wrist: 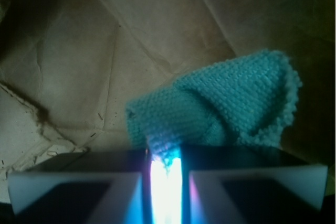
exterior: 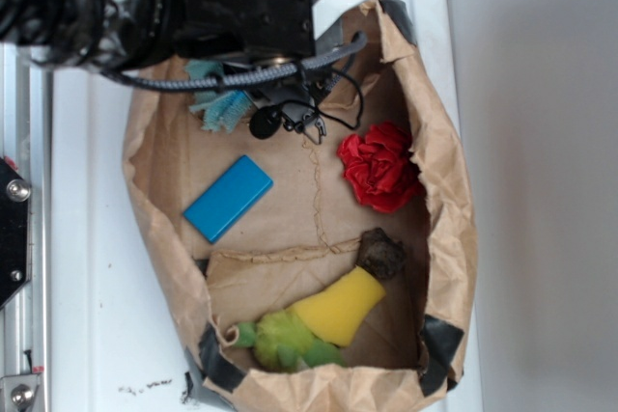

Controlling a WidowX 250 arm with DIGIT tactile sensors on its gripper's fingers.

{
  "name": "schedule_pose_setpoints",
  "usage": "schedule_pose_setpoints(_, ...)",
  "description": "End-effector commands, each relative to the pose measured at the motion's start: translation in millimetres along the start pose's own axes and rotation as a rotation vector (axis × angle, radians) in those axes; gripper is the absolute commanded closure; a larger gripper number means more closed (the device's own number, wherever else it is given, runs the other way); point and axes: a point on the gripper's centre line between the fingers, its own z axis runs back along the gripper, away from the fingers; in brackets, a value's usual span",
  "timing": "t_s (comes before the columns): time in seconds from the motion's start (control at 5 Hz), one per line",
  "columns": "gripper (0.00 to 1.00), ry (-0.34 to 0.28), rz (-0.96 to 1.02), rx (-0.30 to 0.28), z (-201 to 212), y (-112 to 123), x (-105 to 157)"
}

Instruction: Grab the blue cloth.

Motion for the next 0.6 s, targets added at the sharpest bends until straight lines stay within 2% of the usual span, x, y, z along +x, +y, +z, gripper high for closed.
schedule_pose_setpoints(0.0, 1.0, -0.083, -0.244, -0.107, 47.5, -2.0, -7.0)
schedule_pose_setpoints(0.4, 1.0, -0.139, -0.448, -0.135, 80.8, -21.1, -27.5)
